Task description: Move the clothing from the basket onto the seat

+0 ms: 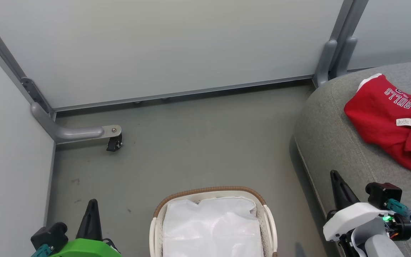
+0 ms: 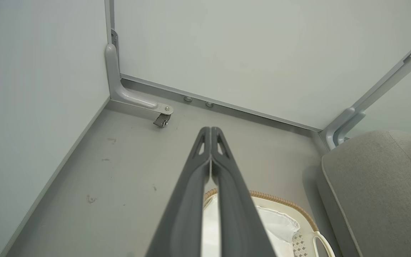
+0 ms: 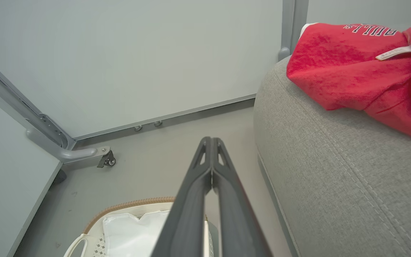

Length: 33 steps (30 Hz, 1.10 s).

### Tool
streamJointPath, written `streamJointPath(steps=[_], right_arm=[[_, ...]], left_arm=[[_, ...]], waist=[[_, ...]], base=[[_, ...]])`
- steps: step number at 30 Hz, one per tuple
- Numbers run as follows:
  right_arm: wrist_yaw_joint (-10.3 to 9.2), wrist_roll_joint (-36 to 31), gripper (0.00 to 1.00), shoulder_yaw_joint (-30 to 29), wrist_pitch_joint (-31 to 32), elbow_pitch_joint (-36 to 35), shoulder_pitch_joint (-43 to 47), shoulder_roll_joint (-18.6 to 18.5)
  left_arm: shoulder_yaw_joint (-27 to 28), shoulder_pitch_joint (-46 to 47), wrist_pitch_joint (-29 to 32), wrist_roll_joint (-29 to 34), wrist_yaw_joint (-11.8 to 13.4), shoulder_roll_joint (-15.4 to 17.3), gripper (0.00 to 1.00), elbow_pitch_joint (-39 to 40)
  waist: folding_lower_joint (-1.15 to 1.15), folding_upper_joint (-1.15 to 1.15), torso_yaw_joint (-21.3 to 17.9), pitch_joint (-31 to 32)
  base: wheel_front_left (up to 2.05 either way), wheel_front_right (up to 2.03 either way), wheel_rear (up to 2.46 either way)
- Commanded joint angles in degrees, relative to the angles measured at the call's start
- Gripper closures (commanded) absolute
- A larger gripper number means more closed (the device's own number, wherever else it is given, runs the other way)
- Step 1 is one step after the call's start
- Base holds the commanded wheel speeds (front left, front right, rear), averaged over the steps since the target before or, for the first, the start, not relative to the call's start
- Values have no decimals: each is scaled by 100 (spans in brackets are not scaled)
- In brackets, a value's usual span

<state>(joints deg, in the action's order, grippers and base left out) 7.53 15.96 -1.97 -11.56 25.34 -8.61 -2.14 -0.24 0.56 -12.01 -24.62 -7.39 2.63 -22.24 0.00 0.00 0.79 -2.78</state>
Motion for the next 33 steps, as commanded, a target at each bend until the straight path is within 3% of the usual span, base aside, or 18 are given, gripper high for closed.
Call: streamJointPath(steps=[1, 33], right_arm=[[-1, 271, 100, -30, 42, -137, -31, -32], [-3, 3209, 100, -191, 734, -564, 92, -56]], left_arm=[[38, 121, 57, -232, -2, 18, 100, 125], [300, 329, 776, -2842, -6, 25, 100, 414]], waist=[[0, 0, -1, 3], [0, 0, -23, 75]], base=[[0, 0, 0], [0, 0, 0]])
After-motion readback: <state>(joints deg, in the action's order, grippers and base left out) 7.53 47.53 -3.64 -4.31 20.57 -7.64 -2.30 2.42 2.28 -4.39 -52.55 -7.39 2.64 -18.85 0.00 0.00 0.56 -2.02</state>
